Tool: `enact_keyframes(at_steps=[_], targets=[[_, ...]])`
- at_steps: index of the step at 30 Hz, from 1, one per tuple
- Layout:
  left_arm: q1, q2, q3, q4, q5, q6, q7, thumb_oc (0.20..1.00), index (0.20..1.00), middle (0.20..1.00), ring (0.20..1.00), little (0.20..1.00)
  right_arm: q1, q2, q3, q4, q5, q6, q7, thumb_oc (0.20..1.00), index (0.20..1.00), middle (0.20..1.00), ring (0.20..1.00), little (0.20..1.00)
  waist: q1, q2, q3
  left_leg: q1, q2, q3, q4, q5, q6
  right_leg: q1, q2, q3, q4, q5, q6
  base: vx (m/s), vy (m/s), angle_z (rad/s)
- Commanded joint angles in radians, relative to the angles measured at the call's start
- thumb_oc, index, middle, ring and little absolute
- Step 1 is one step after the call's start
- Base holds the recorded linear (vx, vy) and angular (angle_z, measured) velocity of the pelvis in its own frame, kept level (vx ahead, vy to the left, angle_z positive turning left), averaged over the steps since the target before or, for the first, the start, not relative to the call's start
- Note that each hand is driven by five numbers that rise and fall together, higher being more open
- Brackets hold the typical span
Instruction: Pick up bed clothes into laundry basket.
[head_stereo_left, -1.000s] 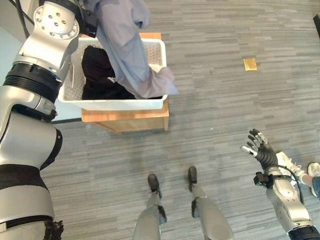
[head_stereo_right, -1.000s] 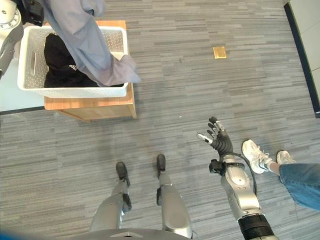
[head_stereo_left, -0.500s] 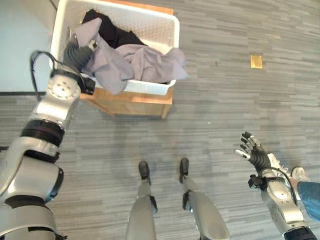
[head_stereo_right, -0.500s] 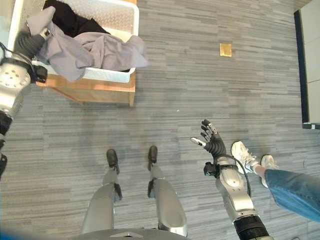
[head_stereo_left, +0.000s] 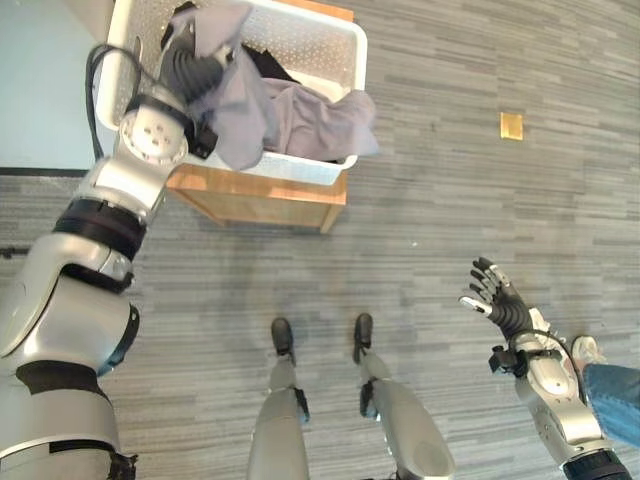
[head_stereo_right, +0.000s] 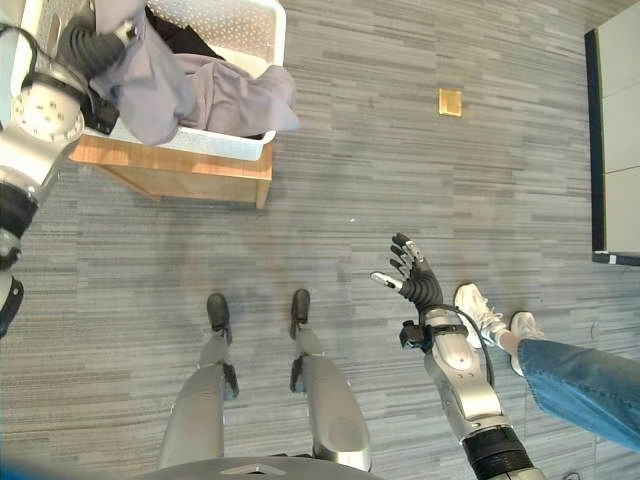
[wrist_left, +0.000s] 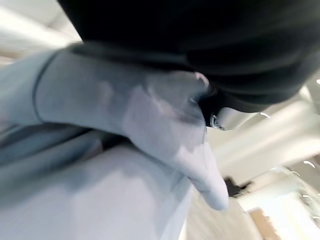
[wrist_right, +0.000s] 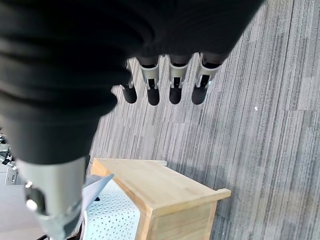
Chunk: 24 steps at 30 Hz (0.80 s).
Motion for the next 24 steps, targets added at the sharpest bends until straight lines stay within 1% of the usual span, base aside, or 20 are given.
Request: enact_keyframes(at_steps=[1, 8, 10, 11, 12, 14, 20, 21, 24], targets=[[-0.17, -0.009, 0.03, 0.073, -0.079, -0.071, 0.039, 0.2, 0.2, 0.2, 0.2, 0.2, -0.007, -0.016, -0.047, -0.034, 0.015, -0.055, 0.005, 1.0, 1.0, 1.0, 1.0, 1.0, -0.006, 0.036, -0.016, 0.014, 0.011, -0.05, 0.003, -0.028, -0.033, 0.151, -0.042, -0.005, 0.012, -0.072, 0.121, 0.01, 0.012, -0.04], [-0.206, 0.015, 0.006, 0.142, -0.082, -0.062, 0.023, 0.2, 0.2, 0.2, 0.2, 0.2, 0.0, -0.015, -0.053, -0.031, 0.021, -0.054, 0.005, 1.0, 1.0, 1.0, 1.0, 1.0, -0.011, 0.042, -0.025, 0.016, 0.01, -0.043, 0.003, -0.032, -0.033, 0.148, -0.044, -0.002, 0.012, -0.071, 0.125, 0.01, 0.012, -0.07], [-0.207, 0.022, -0.02, 0.165, -0.067, -0.048, -0.008, 0.2, 0.2, 0.2, 0.2, 0.2, 0.004, -0.017, -0.059, -0.031, 0.023, -0.055, 0.004, 1.0, 1.0, 1.0, 1.0, 1.0, -0.013, 0.046, -0.026, 0.014, 0.01, -0.041, 0.003, -0.032, -0.033, 0.146, -0.045, -0.003, 0.012, -0.069, 0.125, 0.0, 0.014, -0.06], [-0.212, 0.033, -0.045, 0.17, -0.033, -0.039, -0.028, 0.347, 0.347, 0.347, 0.347, 0.347, 0.007, -0.017, -0.064, -0.03, 0.021, -0.054, 0.004, 1.0, 1.0, 1.0, 1.0, 1.0, -0.013, 0.048, -0.027, 0.012, 0.009, -0.041, 0.003, -0.032, -0.032, 0.145, -0.045, -0.004, 0.012, -0.069, 0.126, 0.0, 0.013, -0.04], [-0.223, 0.036, -0.055, 0.168, -0.017, -0.039, -0.021, 1.0, 1.0, 1.0, 1.0, 1.0, 0.013, -0.017, -0.067, -0.029, 0.02, -0.053, 0.006, 1.0, 1.0, 1.0, 1.0, 1.0, -0.011, 0.05, -0.027, 0.012, 0.008, -0.041, 0.003, -0.033, -0.032, 0.145, -0.046, -0.004, 0.012, -0.069, 0.127, 0.0, 0.0, 0.0], [-0.229, 0.05, -0.079, 0.175, 0.01, -0.035, -0.042, 1.0, 1.0, 1.0, 1.0, 1.0, 0.016, -0.019, -0.077, -0.03, 0.016, -0.057, 0.008, 1.0, 1.0, 1.0, 1.0, 1.0, -0.008, 0.054, -0.025, 0.01, 0.005, -0.042, 0.003, -0.033, -0.031, 0.146, -0.048, -0.008, 0.012, -0.069, 0.129, 0.0, 0.0, 0.0], [-0.245, 0.07, -0.113, 0.151, 0.042, -0.038, -0.049, 1.0, 1.0, 1.0, 1.0, 1.0, 0.014, -0.025, -0.081, -0.03, 0.012, -0.059, 0.013, 1.0, 1.0, 1.0, 1.0, 1.0, 0.002, 0.063, -0.023, 0.008, 0.0, -0.045, 0.003, -0.034, -0.031, 0.149, -0.053, -0.016, 0.012, -0.069, 0.132, 0.0, 0.0, 0.0], [-0.256, 0.078, -0.131, 0.14, 0.06, -0.038, -0.049, 1.0, 1.0, 1.0, 1.0, 1.0, 0.013, -0.028, -0.083, -0.029, 0.011, -0.059, 0.014, 1.0, 1.0, 1.0, 1.0, 1.0, 0.005, 0.065, -0.024, 0.008, -0.002, -0.047, 0.003, -0.034, -0.03, 0.15, -0.053, -0.017, 0.012, -0.067, 0.133, 0.0, 0.0, 0.0], [-0.258, 0.084, -0.137, 0.13, 0.06, -0.041, -0.047, 1.0, 1.0, 1.0, 1.0, 1.0, 0.011, -0.026, -0.083, -0.028, 0.012, -0.06, 0.015, 1.0, 1.0, 1.0, 1.0, 1.0, 0.008, 0.067, -0.023, 0.01, -0.002, -0.049, 0.003, -0.035, -0.03, 0.153, -0.055, -0.019, 0.012, -0.067, 0.133, 0.0, 0.0, 0.0]])
